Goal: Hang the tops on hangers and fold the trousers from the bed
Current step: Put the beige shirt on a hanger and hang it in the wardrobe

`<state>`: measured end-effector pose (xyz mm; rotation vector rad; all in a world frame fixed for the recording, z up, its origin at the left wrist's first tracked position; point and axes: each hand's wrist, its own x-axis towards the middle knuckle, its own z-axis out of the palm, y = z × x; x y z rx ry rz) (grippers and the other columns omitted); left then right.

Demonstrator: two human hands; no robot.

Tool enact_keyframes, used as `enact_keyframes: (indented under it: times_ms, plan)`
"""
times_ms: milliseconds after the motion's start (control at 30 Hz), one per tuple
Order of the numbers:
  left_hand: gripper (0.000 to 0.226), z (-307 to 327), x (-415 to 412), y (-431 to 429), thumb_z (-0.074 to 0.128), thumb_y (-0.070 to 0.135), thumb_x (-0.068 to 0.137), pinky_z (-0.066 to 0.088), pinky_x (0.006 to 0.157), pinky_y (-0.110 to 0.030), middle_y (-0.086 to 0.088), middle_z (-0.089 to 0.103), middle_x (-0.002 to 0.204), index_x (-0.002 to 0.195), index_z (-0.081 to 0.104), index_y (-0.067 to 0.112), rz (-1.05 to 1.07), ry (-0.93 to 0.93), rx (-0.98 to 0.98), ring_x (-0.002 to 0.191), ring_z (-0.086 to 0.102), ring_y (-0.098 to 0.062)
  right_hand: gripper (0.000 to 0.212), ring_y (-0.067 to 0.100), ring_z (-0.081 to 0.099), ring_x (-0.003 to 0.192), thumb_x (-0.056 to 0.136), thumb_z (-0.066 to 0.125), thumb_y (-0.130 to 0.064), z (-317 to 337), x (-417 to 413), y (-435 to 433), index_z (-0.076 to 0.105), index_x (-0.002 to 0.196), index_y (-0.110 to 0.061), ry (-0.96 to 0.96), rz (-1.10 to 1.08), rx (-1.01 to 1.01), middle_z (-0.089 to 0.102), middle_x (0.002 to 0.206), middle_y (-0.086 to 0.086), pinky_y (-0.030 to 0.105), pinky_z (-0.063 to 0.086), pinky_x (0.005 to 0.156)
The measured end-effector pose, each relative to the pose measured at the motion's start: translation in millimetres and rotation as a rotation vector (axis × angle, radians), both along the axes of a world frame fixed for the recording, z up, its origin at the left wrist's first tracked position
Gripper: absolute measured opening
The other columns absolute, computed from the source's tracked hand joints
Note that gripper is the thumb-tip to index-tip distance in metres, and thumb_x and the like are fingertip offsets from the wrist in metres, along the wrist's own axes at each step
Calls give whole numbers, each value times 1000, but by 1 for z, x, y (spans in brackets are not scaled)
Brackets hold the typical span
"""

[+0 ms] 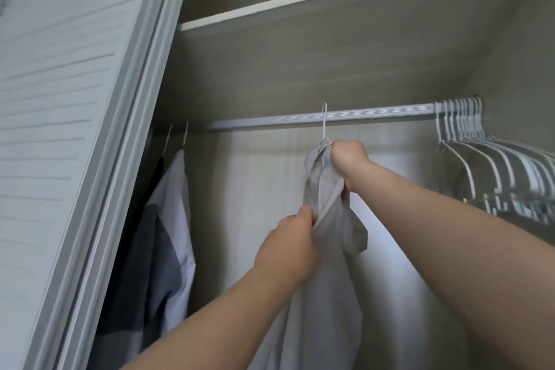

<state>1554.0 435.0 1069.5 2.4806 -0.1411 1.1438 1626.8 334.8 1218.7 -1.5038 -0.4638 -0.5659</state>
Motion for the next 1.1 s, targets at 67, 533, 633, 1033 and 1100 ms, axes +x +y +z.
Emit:
enact_keyframes:
  times_ms: [67,533,633,1033,1100]
  plan:
    - [29,3,9,13,45,5,88,50,76,-39,-5,60,102,109,45,23,4,9,6,95,57,-30,13,32,60,85,96,50,-15,1,15,7,57,100,-5,2,3,-22,60,95,16,35,45,73]
    - [12,-23,-6,82,44,7,87,52,78,-49,-9,56,92,97,45,15,189,13,134,88,57,-38,23,31,67,43,89,47,-17,-51,-5,28,59,83,1,-258,-155,-668,68,53,14,39,60,49]
    - [11,-27,-11,95,43,8,89,53,75,-49,-6,54,87,95,42,16,242,34,157,85,57,-35,24,31,68,45,94,44,-16,-58,-1,42,54,79,1,-340,-149,-659,67,50,11,36,60,55]
    - [12,-16,-18,148,45,8,93,47,62,-42,-3,52,84,98,46,19,566,113,200,72,56,-29,27,36,72,60,104,44,-21,-70,56,141,58,101,2,-411,113,-556,69,89,25,46,62,64]
    - [13,-15,-16,155,46,7,94,53,66,-44,-5,55,89,101,46,19,626,149,205,76,59,-31,28,38,72,64,104,44,-22,-70,63,163,59,102,2,-420,134,-559,67,95,24,48,62,65]
